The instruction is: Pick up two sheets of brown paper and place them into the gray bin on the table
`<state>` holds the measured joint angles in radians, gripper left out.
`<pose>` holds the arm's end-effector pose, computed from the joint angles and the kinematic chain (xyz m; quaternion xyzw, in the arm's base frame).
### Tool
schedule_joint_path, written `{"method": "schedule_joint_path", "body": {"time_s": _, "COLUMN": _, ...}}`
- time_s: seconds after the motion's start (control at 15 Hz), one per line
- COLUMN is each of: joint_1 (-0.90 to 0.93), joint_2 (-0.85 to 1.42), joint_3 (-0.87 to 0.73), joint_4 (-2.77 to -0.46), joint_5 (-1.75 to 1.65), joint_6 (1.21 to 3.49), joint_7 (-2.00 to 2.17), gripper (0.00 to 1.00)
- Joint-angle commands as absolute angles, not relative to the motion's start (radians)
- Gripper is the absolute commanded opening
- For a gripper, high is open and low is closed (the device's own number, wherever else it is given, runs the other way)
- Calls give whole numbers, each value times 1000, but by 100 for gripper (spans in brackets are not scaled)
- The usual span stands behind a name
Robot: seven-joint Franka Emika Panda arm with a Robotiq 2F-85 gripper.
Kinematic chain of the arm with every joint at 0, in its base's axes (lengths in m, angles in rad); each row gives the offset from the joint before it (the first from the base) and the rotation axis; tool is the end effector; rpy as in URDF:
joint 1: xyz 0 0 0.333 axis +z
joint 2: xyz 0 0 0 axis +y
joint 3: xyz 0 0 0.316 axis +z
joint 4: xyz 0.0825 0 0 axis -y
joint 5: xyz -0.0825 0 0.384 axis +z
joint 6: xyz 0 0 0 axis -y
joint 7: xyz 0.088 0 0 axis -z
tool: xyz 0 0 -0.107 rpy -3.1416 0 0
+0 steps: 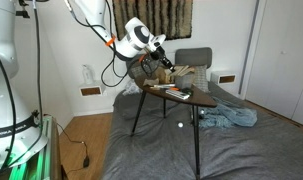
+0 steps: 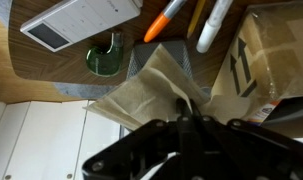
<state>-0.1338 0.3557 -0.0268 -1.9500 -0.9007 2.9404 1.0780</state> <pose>0.6454 -0.0518 0.3516 0.9160 -0.1862 0.3477 0.0731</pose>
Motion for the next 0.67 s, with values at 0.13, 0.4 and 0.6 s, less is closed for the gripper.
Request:
{"method": "schedule_joint_path", "body": {"time_s": 0.13, "joint_1": -220, "joint_2": 352, "joint_3": 71, "joint_4": -1898, "joint_5": -718, "joint_6": 2845, "joint_7": 846, "gripper": 0}}
{"method": "schedule_joint_path", "body": {"time_s": 0.4, "joint_1": -241, "joint_2": 372, "joint_3": 90, "joint_4": -1834, "joint_5": -665, "joint_6": 2823, "joint_7": 770, "gripper": 0}}
{"method": "schedule_joint_path", "body": {"time_s": 0.6, "joint_1": -246, "joint_2": 398, "joint_3": 103, "joint_4": -1788, "joint_5": -636, "joint_6": 2812, "joint_7": 729, "gripper": 0}}
